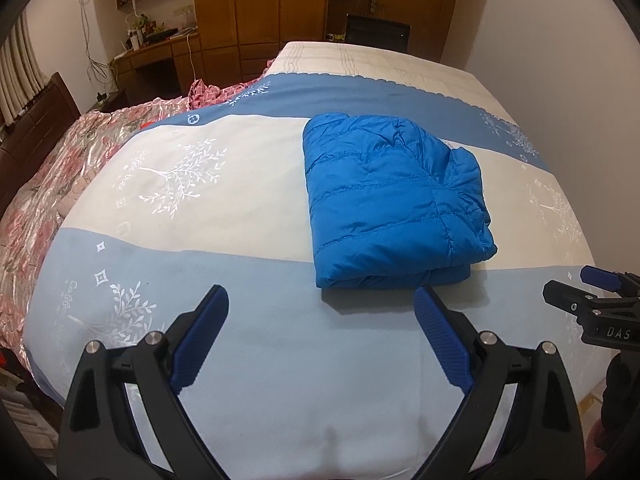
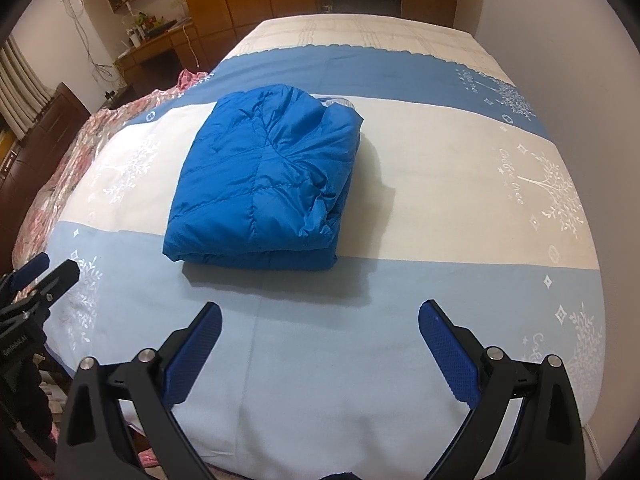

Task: Fold large clothes

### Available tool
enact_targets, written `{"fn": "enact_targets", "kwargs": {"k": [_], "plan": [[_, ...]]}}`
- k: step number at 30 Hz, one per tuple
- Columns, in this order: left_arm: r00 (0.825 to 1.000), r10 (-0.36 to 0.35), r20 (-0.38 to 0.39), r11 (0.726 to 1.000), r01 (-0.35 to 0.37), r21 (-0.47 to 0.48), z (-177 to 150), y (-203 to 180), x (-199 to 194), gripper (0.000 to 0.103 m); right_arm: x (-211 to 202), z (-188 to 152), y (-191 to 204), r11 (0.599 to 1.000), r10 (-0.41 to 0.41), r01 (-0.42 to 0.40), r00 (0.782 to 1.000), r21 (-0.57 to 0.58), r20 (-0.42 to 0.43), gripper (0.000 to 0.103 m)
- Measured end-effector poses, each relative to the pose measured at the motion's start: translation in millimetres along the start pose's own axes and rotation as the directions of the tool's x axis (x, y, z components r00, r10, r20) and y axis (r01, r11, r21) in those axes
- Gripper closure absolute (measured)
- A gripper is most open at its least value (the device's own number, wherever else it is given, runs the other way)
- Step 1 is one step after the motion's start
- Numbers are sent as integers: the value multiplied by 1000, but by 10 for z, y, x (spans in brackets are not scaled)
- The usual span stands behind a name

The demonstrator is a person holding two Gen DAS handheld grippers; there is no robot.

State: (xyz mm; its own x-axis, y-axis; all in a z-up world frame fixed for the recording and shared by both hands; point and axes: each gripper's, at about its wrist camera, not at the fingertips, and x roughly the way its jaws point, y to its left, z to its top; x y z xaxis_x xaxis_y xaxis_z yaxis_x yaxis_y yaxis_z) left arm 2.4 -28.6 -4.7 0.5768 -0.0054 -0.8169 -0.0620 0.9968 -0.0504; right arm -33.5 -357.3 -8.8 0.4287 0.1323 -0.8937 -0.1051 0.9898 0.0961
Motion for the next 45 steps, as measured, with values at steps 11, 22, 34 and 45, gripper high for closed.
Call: {"fn": "enact_targets", "kwargs": {"k": [11, 22, 34, 45], "plan": [[1000, 3, 3, 1000, -3, -1, -28, -9, 6, 10, -3, -3, 4, 1000, 0, 0, 1000, 0, 0, 4], [1000, -5, 0, 1000, 5, 3, -36, -17, -13, 10, -4, -5, -9, 1000, 0, 0, 1000, -9, -2, 4], [1000, -17, 0, 1000, 17, 8, -10, 15, -19, 10, -12, 11, -17, 1000, -1, 1, 1000, -12, -4, 4], [1000, -19, 3, 1000, 19, 22, 5, 30, -36, 10, 2, 17, -16, 1000, 1, -1, 1000, -15, -7, 4]]}}
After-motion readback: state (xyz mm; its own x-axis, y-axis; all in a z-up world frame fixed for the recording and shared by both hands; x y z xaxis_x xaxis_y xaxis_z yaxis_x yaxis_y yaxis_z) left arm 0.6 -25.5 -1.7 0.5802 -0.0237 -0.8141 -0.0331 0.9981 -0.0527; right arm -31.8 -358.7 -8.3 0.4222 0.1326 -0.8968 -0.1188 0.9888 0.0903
